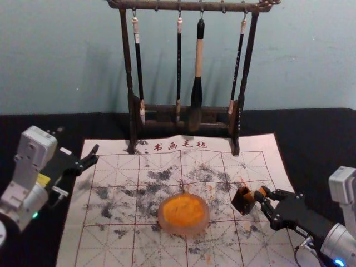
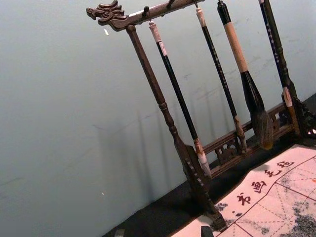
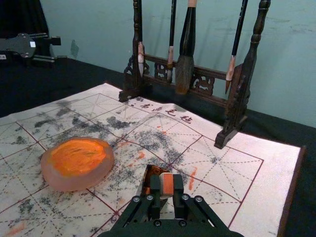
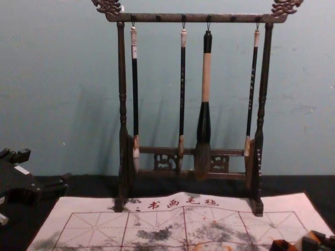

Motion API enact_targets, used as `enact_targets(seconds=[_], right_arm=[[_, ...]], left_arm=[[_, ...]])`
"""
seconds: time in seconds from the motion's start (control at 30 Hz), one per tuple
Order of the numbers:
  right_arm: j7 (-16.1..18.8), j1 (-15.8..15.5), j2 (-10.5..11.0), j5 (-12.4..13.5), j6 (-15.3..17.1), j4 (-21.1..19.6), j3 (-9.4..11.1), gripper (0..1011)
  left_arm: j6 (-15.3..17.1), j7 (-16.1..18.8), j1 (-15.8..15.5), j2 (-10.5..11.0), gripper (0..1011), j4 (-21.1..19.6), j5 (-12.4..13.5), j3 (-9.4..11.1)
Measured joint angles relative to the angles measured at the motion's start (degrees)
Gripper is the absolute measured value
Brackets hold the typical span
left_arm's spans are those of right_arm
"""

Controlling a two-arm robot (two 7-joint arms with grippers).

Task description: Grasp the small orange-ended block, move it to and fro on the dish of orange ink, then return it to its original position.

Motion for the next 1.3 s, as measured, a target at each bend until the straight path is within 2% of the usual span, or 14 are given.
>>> enact_targets(seconds=[0.93,1.3], right_arm=[[0.00,0.02,0.00,-0.02,0.01,0.01,0.03,123],[0.55,0.14,0.17,1.57,1.05,-2.18,-0.05,121]], left_arm=[[0.00,0.00,0.00,0.00,1001,0.00,0.00,0.00],[0.00,0.00,0.00,0.00,1001,0.00,0.00,0.00]])
